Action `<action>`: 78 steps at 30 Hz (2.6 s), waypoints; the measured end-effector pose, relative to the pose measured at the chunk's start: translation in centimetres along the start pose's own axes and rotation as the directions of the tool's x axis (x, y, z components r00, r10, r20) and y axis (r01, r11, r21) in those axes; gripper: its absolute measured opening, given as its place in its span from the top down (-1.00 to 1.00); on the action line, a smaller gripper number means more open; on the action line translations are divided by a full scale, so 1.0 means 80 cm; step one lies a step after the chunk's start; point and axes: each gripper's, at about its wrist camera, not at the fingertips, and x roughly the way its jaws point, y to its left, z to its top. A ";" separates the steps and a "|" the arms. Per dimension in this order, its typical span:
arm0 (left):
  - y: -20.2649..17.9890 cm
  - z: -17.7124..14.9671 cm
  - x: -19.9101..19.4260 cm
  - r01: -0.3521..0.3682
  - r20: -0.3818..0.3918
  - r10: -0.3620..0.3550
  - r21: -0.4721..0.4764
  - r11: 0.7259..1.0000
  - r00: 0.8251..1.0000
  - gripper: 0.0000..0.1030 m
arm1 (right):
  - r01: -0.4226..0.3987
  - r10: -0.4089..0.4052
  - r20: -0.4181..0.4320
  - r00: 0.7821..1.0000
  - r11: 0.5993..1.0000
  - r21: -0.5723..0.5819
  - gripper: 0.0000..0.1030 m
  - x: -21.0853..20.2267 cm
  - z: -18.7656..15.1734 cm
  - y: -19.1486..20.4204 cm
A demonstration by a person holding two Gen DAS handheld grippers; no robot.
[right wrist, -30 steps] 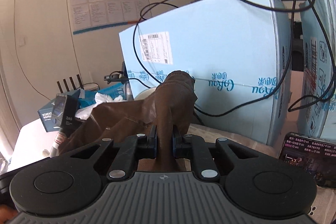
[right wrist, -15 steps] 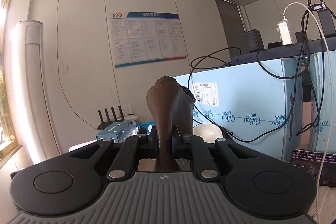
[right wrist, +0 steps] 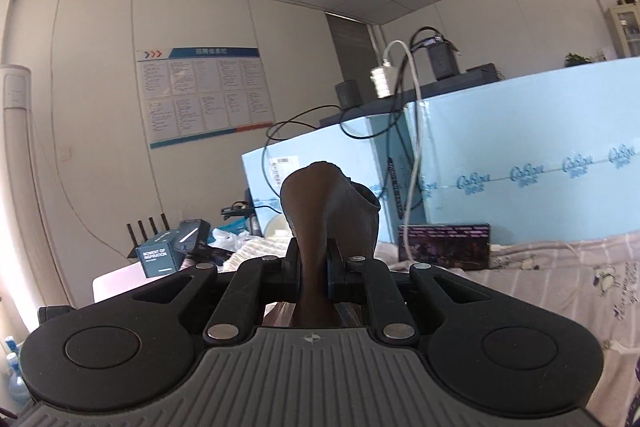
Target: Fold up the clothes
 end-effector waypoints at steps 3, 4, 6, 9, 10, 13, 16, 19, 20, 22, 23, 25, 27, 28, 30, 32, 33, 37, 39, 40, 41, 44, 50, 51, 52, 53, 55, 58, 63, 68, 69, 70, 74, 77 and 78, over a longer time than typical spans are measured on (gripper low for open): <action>-0.023 0.004 0.031 0.066 -0.097 -0.056 0.105 0.992 0.994 0.90 | 0.148 -0.146 -0.032 0.989 0.986 0.078 0.80 -0.026 -0.024 -0.051; -0.030 0.006 0.041 0.091 -0.130 -0.073 0.138 0.986 0.989 0.89 | 0.192 -0.188 -0.048 0.981 0.976 0.105 0.80 -0.030 -0.031 -0.069; -0.045 0.008 0.062 0.141 -0.198 -0.101 0.201 0.969 0.975 0.86 | 0.262 -0.251 -0.087 0.964 0.952 0.157 0.80 -0.036 -0.045 -0.104; -0.056 0.020 0.093 0.203 -0.279 -0.117 0.302 0.932 0.953 0.54 | 0.307 -0.276 -0.150 0.949 0.919 0.247 0.75 -0.038 -0.068 -0.151; -0.051 0.027 0.105 0.210 -0.290 -0.119 0.306 0.929 0.950 0.29 | 0.303 -0.269 -0.157 0.950 0.915 0.265 0.66 -0.037 -0.072 -0.159; -0.018 0.042 0.143 0.188 -0.321 -0.117 0.202 0.961 0.940 -0.29 | 0.292 -0.247 -0.178 0.953 0.907 0.304 0.29 -0.033 -0.080 -0.178; 0.026 0.041 0.181 0.077 -0.398 -0.062 0.022 0.997 0.915 -0.28 | 0.277 -0.204 -0.229 0.952 0.893 0.355 0.04 -0.025 -0.087 -0.190; 0.039 0.045 0.187 0.069 -0.407 -0.084 -0.050 0.996 0.909 -0.30 | 0.300 -0.215 -0.247 0.945 0.872 0.388 0.04 -0.021 -0.089 -0.195; 0.042 0.047 0.188 0.071 -0.407 -0.093 -0.070 0.995 0.909 -0.30 | 0.313 -0.234 -0.236 0.943 0.866 0.390 0.00 -0.023 -0.087 -0.195; 0.044 0.048 0.184 0.077 -0.410 -0.105 -0.085 0.993 0.906 -0.31 | 0.363 -0.305 -0.209 0.929 0.859 0.360 -0.23 -0.031 -0.082 -0.185; 0.045 0.048 0.182 0.080 -0.412 -0.111 -0.091 0.993 0.904 -0.31 | 0.388 -0.340 -0.194 0.920 0.854 0.345 -0.38 -0.035 -0.079 -0.180; 0.045 0.045 0.168 0.098 -0.398 -0.122 -0.080 0.992 0.909 -0.32 | 0.417 -0.386 -0.162 0.908 0.863 0.285 -0.39 -0.045 -0.075 -0.162; 0.044 0.043 0.150 0.108 -0.374 -0.122 -0.058 0.992 0.920 -0.33 | 0.426 -0.408 -0.127 0.904 0.884 0.193 -0.44 -0.055 -0.074 -0.134; 0.040 0.044 0.141 0.102 -0.361 -0.108 -0.037 0.994 0.926 -0.34 | 0.429 -0.417 -0.109 0.902 0.891 0.146 -0.51 -0.059 -0.073 -0.121; 0.028 0.052 0.117 0.091 -0.288 -0.086 0.003 0.996 0.954 -0.33 | 0.384 -0.378 -0.111 0.919 0.923 0.038 -0.65 -0.062 -0.078 -0.085; 0.019 0.058 0.090 0.099 -0.239 -0.097 -0.004 0.995 0.966 -0.44 | 0.331 -0.338 -0.118 0.934 0.941 -0.070 -0.73 -0.065 -0.084 -0.049; 0.018 0.058 0.082 0.104 -0.240 -0.105 -0.018 0.994 0.965 -0.48 | 0.296 -0.308 -0.142 0.941 0.950 -0.095 -0.74 -0.063 -0.085 -0.035; 0.016 0.049 0.060 0.089 -0.248 -0.097 -0.044 0.995 0.964 -0.49 | 0.179 -0.221 -0.222 0.950 0.964 -0.195 -0.86 -0.052 -0.090 -0.007; 0.022 0.040 0.058 0.059 -0.264 -0.077 -0.074 0.995 0.962 -0.49 | 0.181 -0.244 -0.252 0.937 0.952 -0.247 -0.86 -0.038 -0.095 -0.005; 0.025 0.036 0.059 0.046 -0.274 -0.068 -0.084 0.995 0.959 -0.49 | 0.182 -0.255 -0.266 0.929 0.945 -0.272 -0.86 -0.031 -0.097 -0.003; 0.029 0.033 0.059 0.034 -0.285 -0.058 -0.091 0.995 0.957 -0.49 | 0.181 -0.267 -0.280 0.922 0.937 -0.297 -0.86 -0.024 -0.099 -0.002; 0.034 0.027 0.062 0.010 -0.305 -0.039 -0.096 0.995 0.952 -0.49 | 0.177 -0.305 -0.320 0.897 0.911 -0.372 -0.83 -0.003 -0.105 0.002; 0.031 0.020 0.077 0.016 -0.343 -0.045 -0.086 0.996 0.938 -0.49 | 0.194 -0.346 -0.337 0.876 0.892 -0.409 -0.80 0.026 -0.102 -0.007; 0.031 0.020 0.083 0.026 -0.355 -0.055 -0.087 0.996 0.933 -0.49 | 0.209 -0.356 -0.326 0.876 0.888 -0.409 -0.80 0.029 -0.100 -0.009; 0.030 0.020 0.090 0.041 -0.365 -0.070 -0.087 0.995 0.928 -0.49 | 0.224 -0.367 -0.316 0.875 0.885 -0.409 -0.80 0.032 -0.098 -0.011; 0.028 0.022 0.101 0.050 -0.373 -0.076 -0.079 0.996 0.925 -0.49 | 0.227 -0.383 -0.319 0.867 0.873 -0.432 -0.80 0.041 -0.102 -0.008; 0.026 0.030 0.124 0.061 -0.387 -0.079 -0.059 0.996 0.919 -0.49 | 0.212 -0.391 -0.333 0.858 0.860 -0.463 -0.80 0.057 -0.109 0.000; 0.026 0.040 0.163 0.064 -0.412 -0.075 -0.040 0.997 0.908 -0.47 | 0.194 -0.381 -0.351 0.855 0.863 -0.466 -0.79 0.080 -0.115 0.010; 0.031 0.044 0.215 0.120 -0.432 -0.105 0.010 0.993 0.896 -0.42 | 0.280 -0.431 -0.356 0.830 0.872 -0.403 -0.54 0.101 -0.115 -0.003; 0.024 0.035 0.228 0.197 -0.438 -0.161 0.037 0.980 0.885 0.29 | 0.359 -0.459 -0.271 0.846 0.867 -0.346 0.59 0.074 -0.099 -0.012; 0.021 0.034 0.224 0.215 -0.434 -0.175 0.045 0.976 0.884 0.51 | 0.377 -0.467 -0.248 0.849 0.864 -0.334 0.61 0.067 -0.094 -0.014; 0.017 0.034 0.220 0.231 -0.425 -0.187 0.054 0.971 0.886 0.68 | 0.396 -0.475 -0.223 0.851 0.861 -0.321 0.68 0.060 -0.090 -0.016; 0.006 0.037 0.205 0.254 -0.369 -0.203 0.095 0.962 0.907 0.82 | 0.481 -0.516 -0.079 0.853 0.835 -0.266 0.78 0.026 -0.052 -0.025; 0.010 0.046 0.190 0.249 -0.314 -0.210 0.087 0.965 0.926 0.84 | 0.552 -0.558 0.032 0.829 0.807 -0.211 0.80 0.002 -0.019 -0.036; 0.014 0.049 0.186 0.240 -0.296 -0.207 0.080 0.967 0.933 0.85 | 0.572 -0.570 0.071 0.819 0.798 -0.191 0.81 -0.004 -0.008 -0.042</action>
